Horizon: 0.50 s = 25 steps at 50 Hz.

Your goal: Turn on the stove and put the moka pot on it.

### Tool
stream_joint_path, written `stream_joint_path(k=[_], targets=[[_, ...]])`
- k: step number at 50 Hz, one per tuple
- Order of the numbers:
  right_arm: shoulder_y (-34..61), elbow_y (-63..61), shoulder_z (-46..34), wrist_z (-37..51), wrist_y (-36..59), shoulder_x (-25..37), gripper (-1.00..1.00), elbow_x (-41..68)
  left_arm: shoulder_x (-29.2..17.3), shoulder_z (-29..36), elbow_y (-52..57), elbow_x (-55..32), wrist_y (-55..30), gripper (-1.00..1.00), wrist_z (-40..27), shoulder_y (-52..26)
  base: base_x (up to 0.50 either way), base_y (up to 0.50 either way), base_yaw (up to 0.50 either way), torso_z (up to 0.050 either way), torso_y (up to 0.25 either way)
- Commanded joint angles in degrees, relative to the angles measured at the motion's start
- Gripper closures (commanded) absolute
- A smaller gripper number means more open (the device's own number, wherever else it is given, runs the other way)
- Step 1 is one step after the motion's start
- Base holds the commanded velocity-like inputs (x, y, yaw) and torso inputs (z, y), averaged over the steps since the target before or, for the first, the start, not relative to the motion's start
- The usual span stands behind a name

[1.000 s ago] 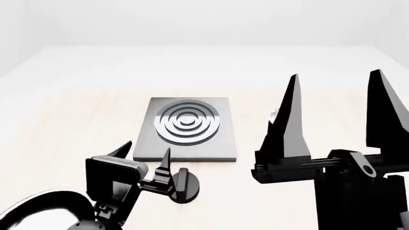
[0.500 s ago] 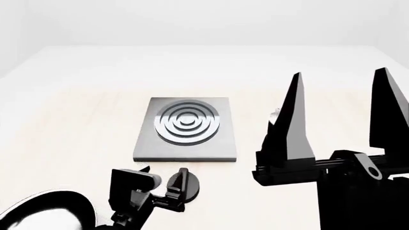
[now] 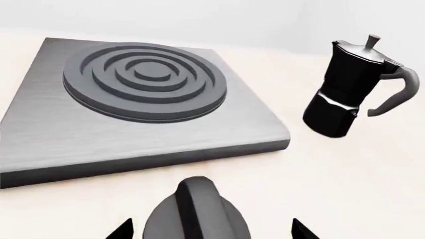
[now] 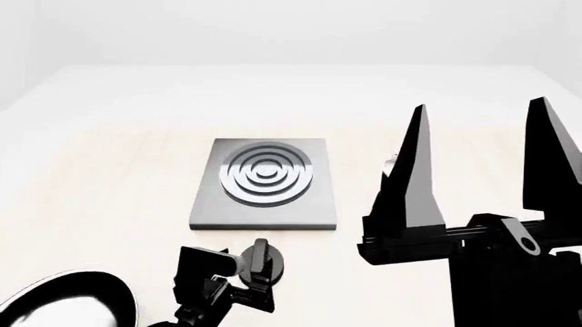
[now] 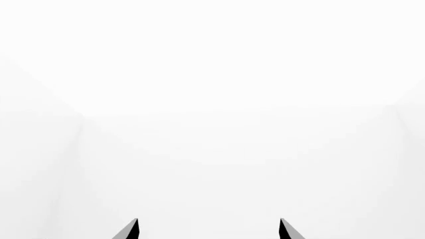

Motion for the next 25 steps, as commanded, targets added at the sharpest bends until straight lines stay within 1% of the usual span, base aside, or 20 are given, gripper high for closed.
stream_joint_path(k=[1, 6, 13, 17, 25], targets=[[1.0, -0.66, -0.2, 0.37, 1.47, 0.27, -1.0, 0.75, 0.09, 1.68, -2.24, 0.62, 0.27, -1.0, -0.75, -1.05, 0.0, 0.0, 0.0, 0.0, 0.0], [1.04, -0.51, 0.02, 0.5, 1.35, 0.53, -1.0, 1.06, 0.06, 2.37, -2.45, 0.75, -0.22, -1.0, -1.16, -1.54, 0.0, 0.0, 0.0, 0.0, 0.0], [0.91, 0.17, -0.33, 0.52, 0.52, 0.65, -1.0, 0.9, 0.34, 3.49, -5.21, 1.16, 1.15, -1.0, -1.0, -2.45, 0.0, 0.0, 0.0, 0.0, 0.0], [0.92, 0.04, -0.33, 0.65, 0.56, 0.81, -1.0, 0.97, 0.23, 3.85, -4.15, 0.76, 0.23, -1.0, -1.21, -2.53, 0.0, 0.0, 0.0, 0.0, 0.0], [0.96, 0.29, -0.33, 0.82, 0.24, 1.04, -1.0, 1.13, 0.29, 4.42, -5.82, 0.39, 1.28, -1.0, -0.91, -2.81, 0.0, 0.0, 0.0, 0.0, 0.0]])
